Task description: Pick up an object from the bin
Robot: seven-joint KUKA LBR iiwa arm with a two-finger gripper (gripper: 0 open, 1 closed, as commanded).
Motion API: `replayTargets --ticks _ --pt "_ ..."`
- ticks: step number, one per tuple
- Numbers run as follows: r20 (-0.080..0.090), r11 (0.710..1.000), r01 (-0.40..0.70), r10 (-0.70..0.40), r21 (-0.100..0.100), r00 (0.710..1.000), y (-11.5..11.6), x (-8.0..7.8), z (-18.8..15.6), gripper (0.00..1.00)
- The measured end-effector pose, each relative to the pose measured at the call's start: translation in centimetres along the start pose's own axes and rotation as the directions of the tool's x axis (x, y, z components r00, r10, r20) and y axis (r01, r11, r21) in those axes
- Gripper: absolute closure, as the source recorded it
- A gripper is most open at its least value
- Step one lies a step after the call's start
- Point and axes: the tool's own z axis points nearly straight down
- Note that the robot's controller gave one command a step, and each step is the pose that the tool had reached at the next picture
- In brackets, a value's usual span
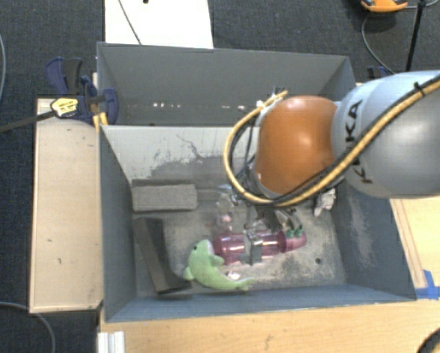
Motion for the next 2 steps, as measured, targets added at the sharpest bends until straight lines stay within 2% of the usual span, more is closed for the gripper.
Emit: replayTargets --ticks 1,2 --pt "0.024 1.0 0.019 -0.019 -0.003 1.0 -0.5 -0.3 1.8 0.0" --pt "0.001 0.99 -0.142 0.142 -0.001 0.99 -4.0 1.6 8.6 1.0"
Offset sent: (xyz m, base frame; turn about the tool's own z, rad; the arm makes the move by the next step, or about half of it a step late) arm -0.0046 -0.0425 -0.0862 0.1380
